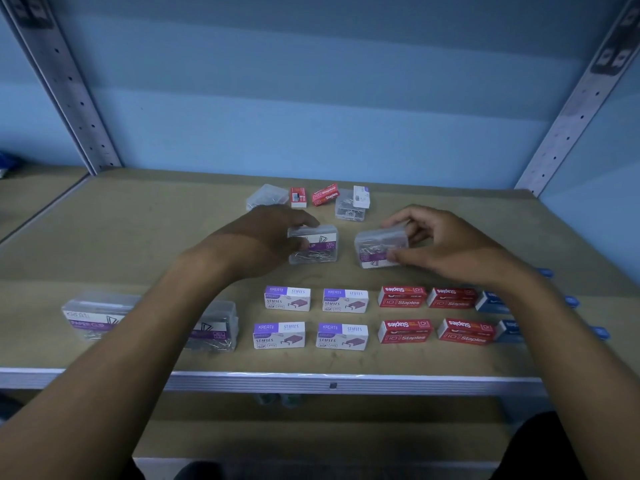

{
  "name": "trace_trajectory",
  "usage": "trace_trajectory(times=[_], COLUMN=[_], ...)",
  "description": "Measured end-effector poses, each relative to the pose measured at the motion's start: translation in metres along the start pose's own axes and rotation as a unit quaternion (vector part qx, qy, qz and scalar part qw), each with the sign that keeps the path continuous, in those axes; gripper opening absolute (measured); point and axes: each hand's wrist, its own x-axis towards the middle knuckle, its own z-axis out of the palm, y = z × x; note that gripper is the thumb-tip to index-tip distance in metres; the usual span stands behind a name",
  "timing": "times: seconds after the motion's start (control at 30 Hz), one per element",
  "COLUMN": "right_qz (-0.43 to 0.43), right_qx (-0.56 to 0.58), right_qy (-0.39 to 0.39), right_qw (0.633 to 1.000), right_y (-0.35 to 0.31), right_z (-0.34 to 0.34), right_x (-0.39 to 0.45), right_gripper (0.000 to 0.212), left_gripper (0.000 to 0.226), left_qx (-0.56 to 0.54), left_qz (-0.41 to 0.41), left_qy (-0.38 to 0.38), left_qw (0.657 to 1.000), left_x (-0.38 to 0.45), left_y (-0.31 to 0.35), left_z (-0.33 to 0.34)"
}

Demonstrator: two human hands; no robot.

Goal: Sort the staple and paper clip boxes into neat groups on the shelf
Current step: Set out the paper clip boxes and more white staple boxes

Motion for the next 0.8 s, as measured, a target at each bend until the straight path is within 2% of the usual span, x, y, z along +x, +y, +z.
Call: trace_trajectory(times=[0.1,0.23,0.33,0.47,0.67,0.8], right_qz=[-0.028,-0.055,-0.069,-0.063,-0.053,-0.043], right_qx=[0.079,0.084,0.049,-0.022,-0.045,-0.035], right_qy=[0.045,0.079,0.065,0.017,0.001,0.031], right_qw=[0.995,0.992,0.994,0.998,0.998,0.998], right_y=[-0.004,-0.011,-0.012,-0.017,-0.017,-0.009], right_z=[-0.003,-0.001,0.003,0.012,0.014,0.005], right_x=[0.0,0.002,0.003,0.003,0.005,0.003], right_gripper=[0.041,0.056,0.069,0.075,0.073,0.055], left_gripper=[0.036,0.036,0.037,0.037,0.038,0.044], left_qx=[0.007,-0.003,-0.003,-0.005,0.004,0.012], left_qz=[-0.002,0.005,-0.003,-0.003,0.001,0.0], left_qy=[0.005,0.012,0.013,0.013,0.018,0.023], left_qw=[1.0,1.0,1.0,1.0,1.0,1.0], left_x=[0.001,0.001,0.001,0.002,0.001,-0.001], left_y=[-0.001,-0.005,-0.006,-0.006,-0.006,-0.007], left_z=[0.001,0.003,0.004,0.005,0.005,0.003])
